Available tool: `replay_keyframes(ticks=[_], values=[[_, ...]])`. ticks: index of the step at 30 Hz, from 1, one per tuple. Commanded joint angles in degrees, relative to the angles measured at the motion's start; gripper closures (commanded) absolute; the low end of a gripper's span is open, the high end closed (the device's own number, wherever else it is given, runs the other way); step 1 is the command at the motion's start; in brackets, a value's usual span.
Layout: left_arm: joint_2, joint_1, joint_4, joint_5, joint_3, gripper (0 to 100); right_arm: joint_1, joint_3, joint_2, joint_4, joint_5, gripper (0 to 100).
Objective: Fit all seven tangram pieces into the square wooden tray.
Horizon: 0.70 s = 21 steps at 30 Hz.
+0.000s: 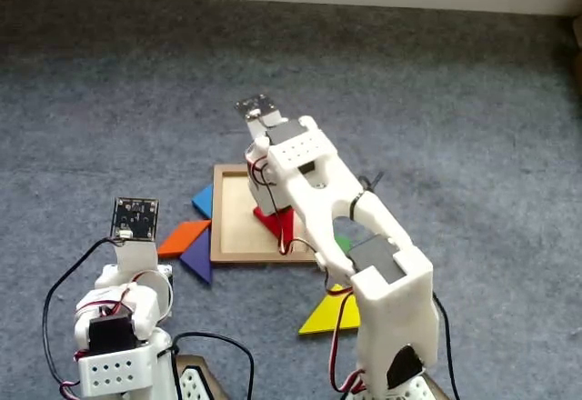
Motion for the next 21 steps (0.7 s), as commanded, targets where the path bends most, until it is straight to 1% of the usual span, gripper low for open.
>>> replay_keyframes(ticks=[1, 7, 12, 15, 21], values=[[-2.68, -0.48, 0.26, -0.53, 1.19, 99, 2.95, -2.33, -0.31, 2.33, 4.04, 96.4], [-2.68, -0.48, 0.26, -0.53, 1.19, 99, 6.55, -2.68, -0.66, 2.77, 4.48, 96.5], [-2.68, -0.48, 0.26, -0.53, 1.19, 99, 6.29, -4.18, -2.33, 8.31, 7.74, 96.6], [-2.68, -0.48, 0.26, -0.53, 1.19, 99, 5.41, -4.79, -7.96, 9.27, 7.74, 99.4], [-2.68, -0.48, 0.26, -0.53, 1.19, 99, 7.08, 5.67, -25.71, 9.10, 8.09, 99.4]])
